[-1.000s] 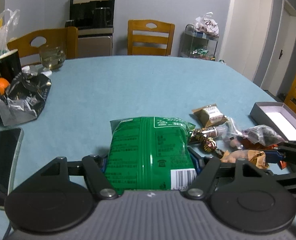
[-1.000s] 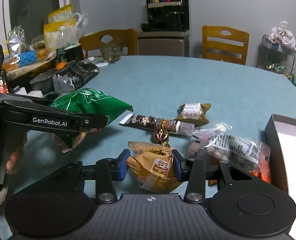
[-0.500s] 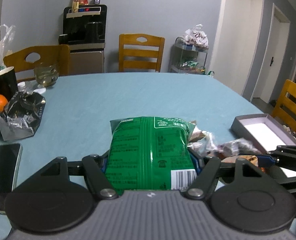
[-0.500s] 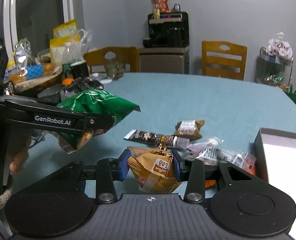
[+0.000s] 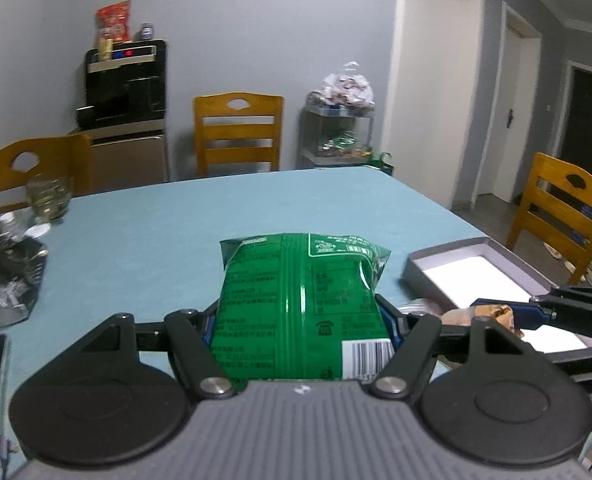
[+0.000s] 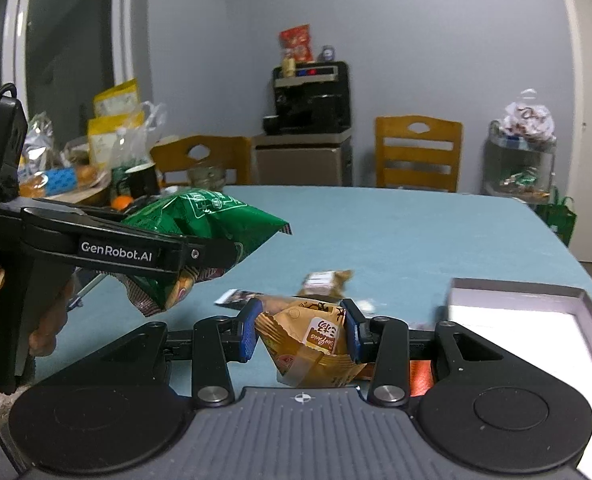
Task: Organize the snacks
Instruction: 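Lift and carry green chip bag and tan pastry pack over the gray box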
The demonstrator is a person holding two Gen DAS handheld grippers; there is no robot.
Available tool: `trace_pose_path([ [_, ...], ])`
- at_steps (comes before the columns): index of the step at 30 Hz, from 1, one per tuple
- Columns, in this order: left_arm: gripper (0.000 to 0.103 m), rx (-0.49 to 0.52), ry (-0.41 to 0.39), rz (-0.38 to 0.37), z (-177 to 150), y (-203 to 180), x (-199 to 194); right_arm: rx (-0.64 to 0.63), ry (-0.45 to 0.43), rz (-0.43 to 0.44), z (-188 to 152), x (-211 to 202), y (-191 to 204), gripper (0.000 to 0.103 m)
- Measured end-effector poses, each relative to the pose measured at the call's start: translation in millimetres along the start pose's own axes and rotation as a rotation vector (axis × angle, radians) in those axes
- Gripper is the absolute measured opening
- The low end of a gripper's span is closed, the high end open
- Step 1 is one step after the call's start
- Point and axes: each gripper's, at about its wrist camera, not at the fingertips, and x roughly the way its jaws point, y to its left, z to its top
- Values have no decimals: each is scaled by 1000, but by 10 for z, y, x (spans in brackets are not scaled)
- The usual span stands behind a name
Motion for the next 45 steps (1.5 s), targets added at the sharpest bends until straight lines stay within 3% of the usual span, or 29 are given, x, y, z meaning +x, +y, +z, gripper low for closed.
trace_pose_path([
  [18,69,119,79,-186,263,-1356,752,140,-38,-200,-414,-409,-1002,43],
  [35,69,240,118,-244,441,-2546,1646,202,-20,-334,-706,-572,-1608,43],
  [40,69,247,148,-278,380,-2818,1969,189,5,-363,-775,-565,-1653,43],
  [45,69,176,200,-325,319,-2846,2230,172,41,-377,-819,-503,-1661,43],
])
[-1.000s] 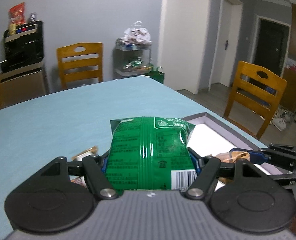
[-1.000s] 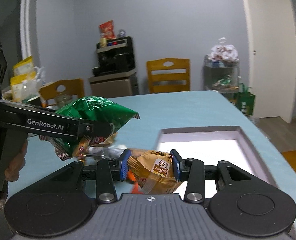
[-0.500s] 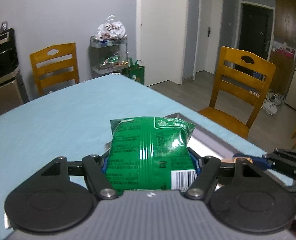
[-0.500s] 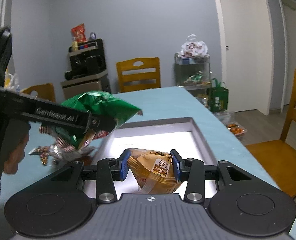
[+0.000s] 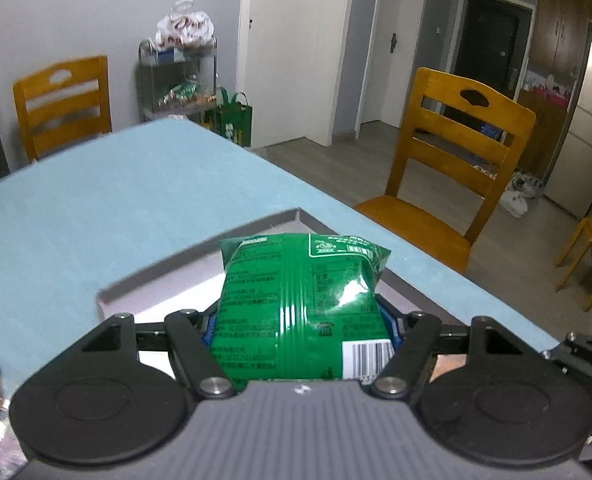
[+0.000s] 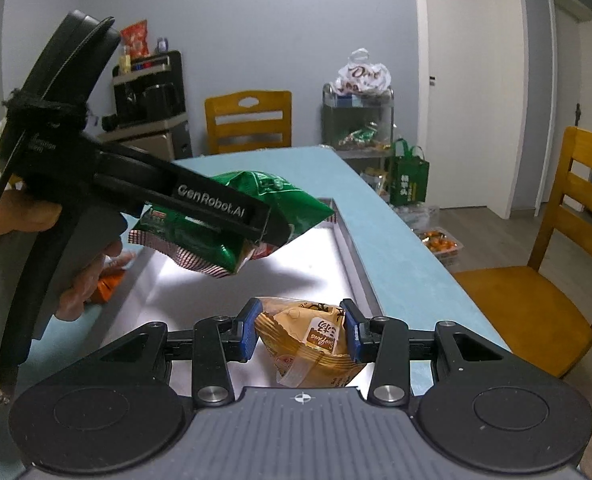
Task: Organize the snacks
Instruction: 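Lift and carry green chip bag and tan pastry pack over the gray box, then lower both snacks into the box and open both tools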
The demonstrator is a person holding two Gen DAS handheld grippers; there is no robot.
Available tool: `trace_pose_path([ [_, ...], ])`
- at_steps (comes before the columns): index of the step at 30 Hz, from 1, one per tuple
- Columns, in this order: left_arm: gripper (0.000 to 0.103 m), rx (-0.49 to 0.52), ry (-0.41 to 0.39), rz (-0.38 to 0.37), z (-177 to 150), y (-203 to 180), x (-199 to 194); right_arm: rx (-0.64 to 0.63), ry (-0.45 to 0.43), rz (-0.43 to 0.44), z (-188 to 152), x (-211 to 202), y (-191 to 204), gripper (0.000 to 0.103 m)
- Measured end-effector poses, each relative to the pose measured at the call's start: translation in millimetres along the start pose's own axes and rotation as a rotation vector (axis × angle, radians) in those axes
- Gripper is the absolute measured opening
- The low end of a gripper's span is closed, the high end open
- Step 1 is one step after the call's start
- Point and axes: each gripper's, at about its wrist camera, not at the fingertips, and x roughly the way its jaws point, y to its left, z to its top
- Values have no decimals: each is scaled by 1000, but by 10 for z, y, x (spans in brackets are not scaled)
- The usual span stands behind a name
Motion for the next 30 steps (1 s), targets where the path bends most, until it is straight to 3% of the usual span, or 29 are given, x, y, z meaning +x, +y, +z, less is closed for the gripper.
trace_pose_path([
  [18,70,54,6,4,-86,-66,126,-25,9,3,-4,4,45,43],
  [30,90,45,5,-21,-92,-49,16,-16,9,1,10,17,32,45],
])
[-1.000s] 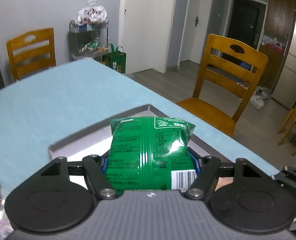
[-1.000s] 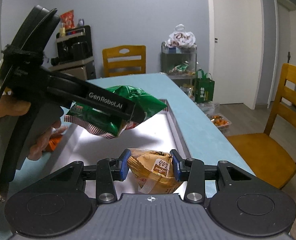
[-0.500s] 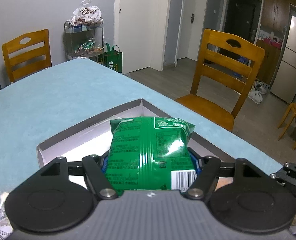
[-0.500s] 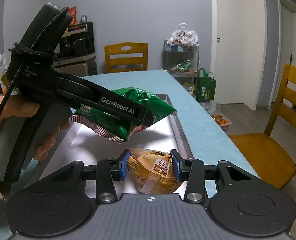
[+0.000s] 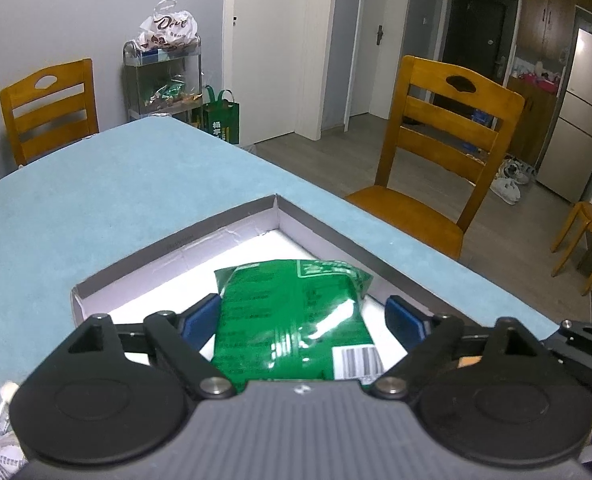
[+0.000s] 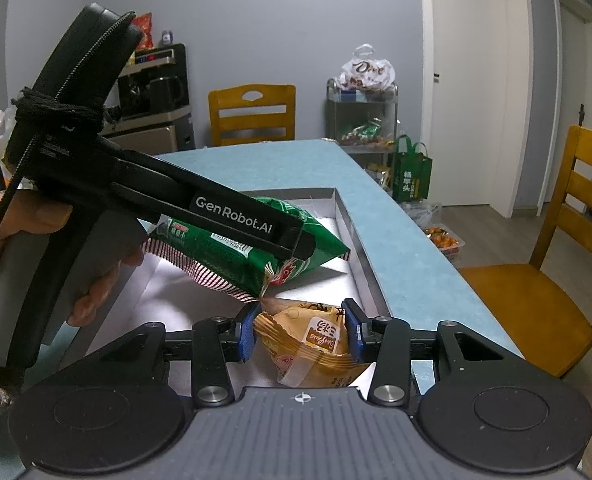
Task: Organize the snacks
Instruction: 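Lower both snacks into the box and open both tools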
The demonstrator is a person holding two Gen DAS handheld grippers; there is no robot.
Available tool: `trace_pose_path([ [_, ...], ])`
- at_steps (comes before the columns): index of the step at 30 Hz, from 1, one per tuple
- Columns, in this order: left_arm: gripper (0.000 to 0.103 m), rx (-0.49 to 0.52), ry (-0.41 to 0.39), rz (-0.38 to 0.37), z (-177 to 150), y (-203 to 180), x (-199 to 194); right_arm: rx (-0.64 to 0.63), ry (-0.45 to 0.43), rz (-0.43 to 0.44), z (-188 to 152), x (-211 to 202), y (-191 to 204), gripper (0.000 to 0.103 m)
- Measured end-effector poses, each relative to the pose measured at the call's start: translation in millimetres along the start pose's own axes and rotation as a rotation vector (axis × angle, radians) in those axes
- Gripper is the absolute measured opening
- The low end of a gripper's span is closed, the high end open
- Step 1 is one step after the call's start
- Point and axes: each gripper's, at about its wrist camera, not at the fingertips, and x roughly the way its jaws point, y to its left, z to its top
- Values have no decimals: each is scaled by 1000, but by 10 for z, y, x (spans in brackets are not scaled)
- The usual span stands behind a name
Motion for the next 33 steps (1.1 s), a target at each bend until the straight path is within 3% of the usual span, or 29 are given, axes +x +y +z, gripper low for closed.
trace_pose_path([
  [6,95,-8,-26,-4,-15,28,-112,-2,-10,-7,-6,-17,25,49],
  [8,95,-5,-33,-4,-18,29,-162,-1,-25,8,-1,-49,22,57],
  [10,96,0,-41,-1,-24,31,-217,-8,-44,13,5,-89,41,72],
  [13,97,9,-59,6,-32,43,-322,-6,-60,27,16,-128,52,86],
  [33,98,-1,-129,18,-283,348,-1099,-33,-59,35,131,-207,344,92],
])
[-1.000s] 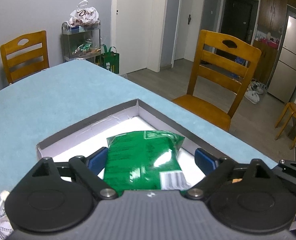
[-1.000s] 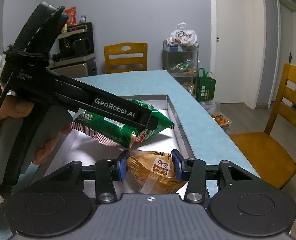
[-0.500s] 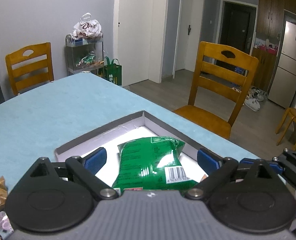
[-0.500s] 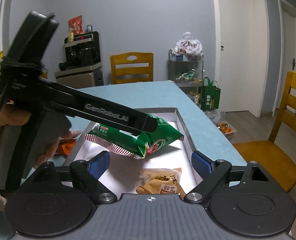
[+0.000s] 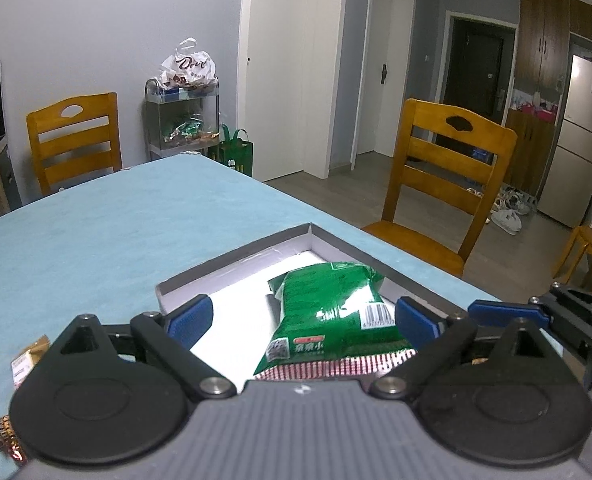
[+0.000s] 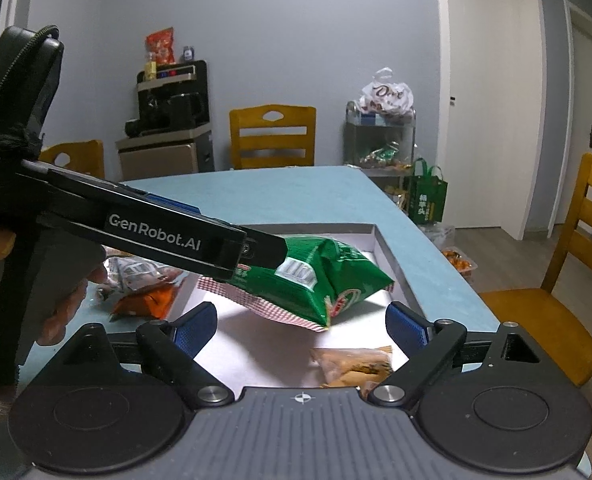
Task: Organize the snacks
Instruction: 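Lower both snacks into the box and open both tools, then withdraw both tools from the box back toward the remaining snacks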
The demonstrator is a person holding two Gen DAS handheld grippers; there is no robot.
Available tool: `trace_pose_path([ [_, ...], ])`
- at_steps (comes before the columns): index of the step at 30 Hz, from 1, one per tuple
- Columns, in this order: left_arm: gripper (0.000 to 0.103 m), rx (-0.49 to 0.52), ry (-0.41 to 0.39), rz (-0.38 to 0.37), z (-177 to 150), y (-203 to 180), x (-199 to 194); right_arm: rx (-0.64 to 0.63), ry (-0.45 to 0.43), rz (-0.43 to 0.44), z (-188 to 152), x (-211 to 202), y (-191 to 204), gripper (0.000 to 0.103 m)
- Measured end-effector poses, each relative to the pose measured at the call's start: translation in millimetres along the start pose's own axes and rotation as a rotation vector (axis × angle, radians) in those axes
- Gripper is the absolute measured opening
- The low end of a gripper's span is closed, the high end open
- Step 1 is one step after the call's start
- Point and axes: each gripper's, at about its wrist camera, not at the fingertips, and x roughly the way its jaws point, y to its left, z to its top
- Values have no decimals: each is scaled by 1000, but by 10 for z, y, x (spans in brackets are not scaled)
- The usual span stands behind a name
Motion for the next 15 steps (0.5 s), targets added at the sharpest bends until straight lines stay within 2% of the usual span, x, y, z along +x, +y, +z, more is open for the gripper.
trace_pose_path([
  [15,99,-14,-67,-5,-143,388,-710,-57,-8,12,131,-6,479,92],
])
